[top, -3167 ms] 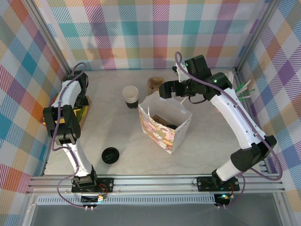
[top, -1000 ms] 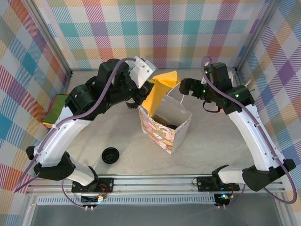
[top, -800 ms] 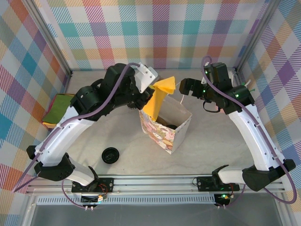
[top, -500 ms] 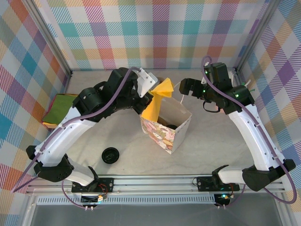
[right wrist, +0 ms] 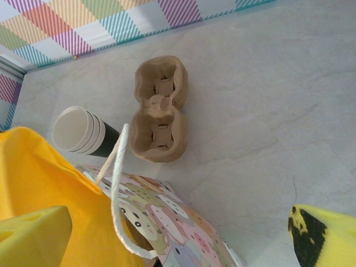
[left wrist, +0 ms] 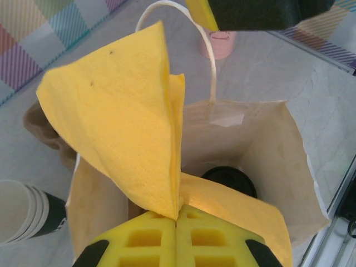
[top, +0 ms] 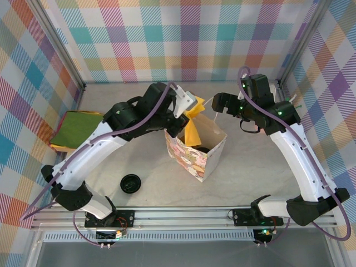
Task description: Pack the takeout coffee
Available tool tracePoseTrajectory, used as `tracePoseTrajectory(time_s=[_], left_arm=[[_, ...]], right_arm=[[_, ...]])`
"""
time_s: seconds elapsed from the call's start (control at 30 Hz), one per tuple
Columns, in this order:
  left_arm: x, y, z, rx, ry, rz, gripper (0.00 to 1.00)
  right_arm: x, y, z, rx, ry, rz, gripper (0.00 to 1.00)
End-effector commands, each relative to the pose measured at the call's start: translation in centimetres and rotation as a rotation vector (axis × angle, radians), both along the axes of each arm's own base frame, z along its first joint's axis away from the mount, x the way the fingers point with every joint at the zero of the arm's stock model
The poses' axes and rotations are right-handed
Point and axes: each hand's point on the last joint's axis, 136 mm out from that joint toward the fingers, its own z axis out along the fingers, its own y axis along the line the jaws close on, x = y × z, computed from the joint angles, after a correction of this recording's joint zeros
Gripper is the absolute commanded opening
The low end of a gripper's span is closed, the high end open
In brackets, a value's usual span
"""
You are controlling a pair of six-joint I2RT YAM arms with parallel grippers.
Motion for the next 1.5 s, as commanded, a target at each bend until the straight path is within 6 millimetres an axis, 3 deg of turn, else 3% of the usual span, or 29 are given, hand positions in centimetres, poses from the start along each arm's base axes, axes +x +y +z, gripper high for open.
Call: tracePoseTrajectory(time_s=[0.0, 0.07, 0.13, 0.17, 0.27, 0.3, 0.37, 0.43, 0.5, 0.57, 0.6, 0.7, 0.83, 0.97, 1.03, 1.1, 1.23, 1.33, 1.47], left_arm=[[0.1, -1.7, -1.8, -0.009, 0.059, -0.012, 0.02], [0.2, -1.9, -2.6, 0.014, 0.085, -0.015, 0.2], [0.1, -2.1, -2.6, 0.018, 0.099, -0.02, 0.52], [0.2, -2.1, -2.4, 0.017, 0.097, -0.014, 0.59], [0.4, -2.0, -1.9, 0.006, 0.08, -0.005, 0.6], [0.6, -2.0, -1.5, -0.002, 0.071, 0.004, 0.7], [0.9, -1.8, -0.7, -0.022, 0.063, 0.013, 0.7], [1.7, -1.4, 0.3, -0.06, 0.06, 0.041, 0.71], [2.8, -0.6, 1.4, -0.11, 0.055, 0.087, 0.83], [3.8, 0.4, 2.4, -0.158, 0.053, 0.126, 0.83], [4.3, 1.0, 2.7, -0.175, 0.052, 0.149, 0.83], [6.6, 3.8, 2.8, -0.189, 0.039, 0.273, 0.99], [11.3, 11.1, 1.6, -0.164, -0.003, 0.59, 1.0], [14.7, 21.5, -2.0, -0.209, 0.064, 0.992, 1.0], [15.1, 26.5, -4.8, -0.196, 0.062, 1.181, 1.0], [14.8, 30.3, -7.5, -0.169, 0.026, 1.31, 1.0], [14.1, 34.9, -12.8, -0.075, -0.085, 1.418, 1.0], [13.1, 37.6, -16.4, 0.044, -0.145, 1.531, 1.0], [13.5, 38.4, -21.0, 0.101, -0.132, 1.516, 1.0]], right_arm=[[-0.2, 0.0, -0.4, 0.015, 0.012, -0.002, 0.99], [-0.3, -0.1, -0.5, 0.012, 0.014, -0.002, 0.99], [-0.3, -0.1, -0.5, 0.01, 0.012, -0.002, 0.99], [-0.3, -0.1, -0.5, 0.008, 0.014, -0.002, 0.99], [-0.2, -0.1, -0.6, 0.008, 0.015, -0.002, 0.99], [-0.2, -0.2, -0.7, 0.006, 0.015, -0.003, 0.99], [-0.2, -0.2, -0.7, 0.005, 0.018, -0.007, 0.99], [-0.1, -0.7, -0.5, 0.0, 0.01, -0.025, 0.99], [-0.1, -1.1, -0.3, 0.006, 0.003, -0.034, 0.99], [-0.3, -1.6, 0.1, 0.003, -0.008, -0.046, 0.99], [-0.2, -1.9, 0.3, -0.001, -0.018, -0.052, 0.99], [-0.2, -3.4, 0.6, -0.004, -0.028, -0.089, 0.99], [0.1, -6.8, -0.1, 0.009, -0.026, -0.186, 0.99], [0.7, -9.8, -2.5, 0.019, -0.012, -0.259, 0.99], [1.2, -11.7, -4.9, -0.038, 0.029, -0.319, 0.99], [1.8, -13.3, -7.7, -0.084, 0.068, -0.35, 0.99], [3.3, -16.1, -13.3, -0.231, 0.063, -0.383, 0.99], [4.7, -16.8, -16.5, -0.316, -0.012, -0.359, 0.99], [5.9, -17.4, -20.6, -0.364, -0.015, -0.362, 0.99]])
